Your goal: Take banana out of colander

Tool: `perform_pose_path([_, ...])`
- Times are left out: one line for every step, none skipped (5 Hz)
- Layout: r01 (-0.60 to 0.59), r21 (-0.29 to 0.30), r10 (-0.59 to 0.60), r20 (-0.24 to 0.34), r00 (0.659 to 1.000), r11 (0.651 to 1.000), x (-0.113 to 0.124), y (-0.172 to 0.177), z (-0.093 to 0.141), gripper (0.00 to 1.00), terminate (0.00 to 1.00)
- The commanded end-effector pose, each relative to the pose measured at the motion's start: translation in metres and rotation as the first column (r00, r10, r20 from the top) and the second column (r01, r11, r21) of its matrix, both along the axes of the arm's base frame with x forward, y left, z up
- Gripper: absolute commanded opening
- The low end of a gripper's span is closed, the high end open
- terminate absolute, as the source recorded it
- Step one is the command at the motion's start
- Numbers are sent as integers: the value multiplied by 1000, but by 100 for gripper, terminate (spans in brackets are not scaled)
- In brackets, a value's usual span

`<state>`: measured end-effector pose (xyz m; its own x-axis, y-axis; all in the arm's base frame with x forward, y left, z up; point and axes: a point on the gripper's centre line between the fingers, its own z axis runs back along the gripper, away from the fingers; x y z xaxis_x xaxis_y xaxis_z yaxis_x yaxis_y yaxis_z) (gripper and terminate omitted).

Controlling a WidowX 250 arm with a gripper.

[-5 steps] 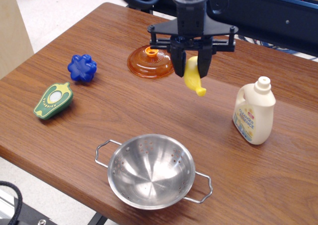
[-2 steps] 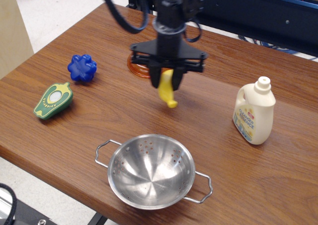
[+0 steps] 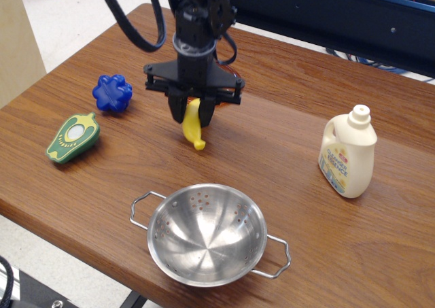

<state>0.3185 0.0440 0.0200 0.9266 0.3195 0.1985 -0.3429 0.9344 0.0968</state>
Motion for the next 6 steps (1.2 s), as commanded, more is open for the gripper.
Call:
perform_pose_path([-19, 32, 20, -18, 1000, 999, 1, 8, 10, 100, 0])
perform_pose_path([-47, -10, 46, -21, 999, 999, 4, 2, 28, 100, 0])
perform_pose_path([-60, -79, 60, -10, 998, 995, 6, -7, 55, 100, 0])
perform_pose_path([-63, -132, 67, 25, 997, 989, 6, -16, 77, 100, 0])
perform_pose_path([-63, -132, 67, 25, 997, 989, 6, -16, 77, 100, 0])
perform_pose_path([-63, -132, 67, 25, 997, 989, 6, -16, 77, 100, 100])
